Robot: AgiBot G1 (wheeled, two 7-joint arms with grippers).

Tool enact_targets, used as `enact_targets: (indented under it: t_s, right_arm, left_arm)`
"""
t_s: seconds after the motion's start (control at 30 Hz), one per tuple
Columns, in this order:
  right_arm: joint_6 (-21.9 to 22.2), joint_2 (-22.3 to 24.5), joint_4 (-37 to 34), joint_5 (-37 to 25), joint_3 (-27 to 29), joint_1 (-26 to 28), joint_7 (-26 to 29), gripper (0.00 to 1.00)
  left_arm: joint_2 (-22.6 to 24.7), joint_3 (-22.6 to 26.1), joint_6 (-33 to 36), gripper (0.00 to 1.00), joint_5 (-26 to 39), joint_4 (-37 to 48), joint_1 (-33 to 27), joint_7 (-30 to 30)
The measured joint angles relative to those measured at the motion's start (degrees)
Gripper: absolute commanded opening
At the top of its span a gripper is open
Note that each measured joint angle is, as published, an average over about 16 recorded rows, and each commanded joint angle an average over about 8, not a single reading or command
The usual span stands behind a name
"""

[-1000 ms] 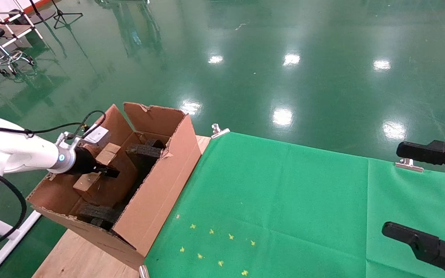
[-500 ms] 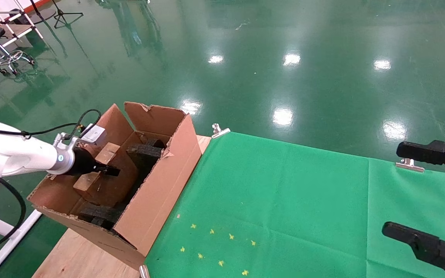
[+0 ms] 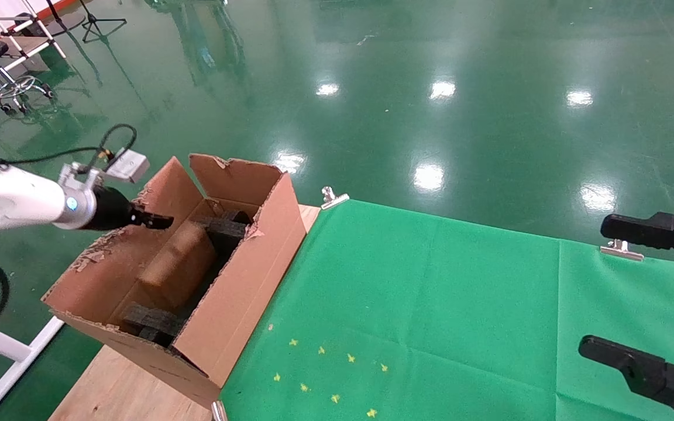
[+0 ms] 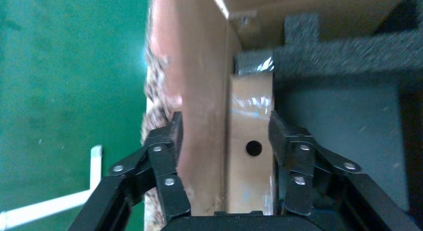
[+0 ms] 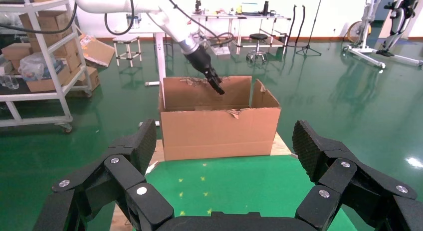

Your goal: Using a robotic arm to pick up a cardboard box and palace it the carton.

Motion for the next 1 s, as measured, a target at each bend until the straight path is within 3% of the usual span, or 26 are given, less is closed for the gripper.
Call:
enact_targets:
  t_s: [0.53, 1.0]
  right_arm:
    - [0.01, 0.0, -0.01, 0.0, 0.0, -0.01, 0.0, 1.0]
    - [0.02, 0.01, -0.02, 0.01, 0.0, -0.01, 0.0, 1.0]
  left_arm:
    - [-8.23, -5.2, 17.18, 1.0, -8.45, -12.07, -5.3, 4.95]
    - [-9.62, -7.59, 20.84, 1.0, -12.94, -18.24, -2.64, 6.31]
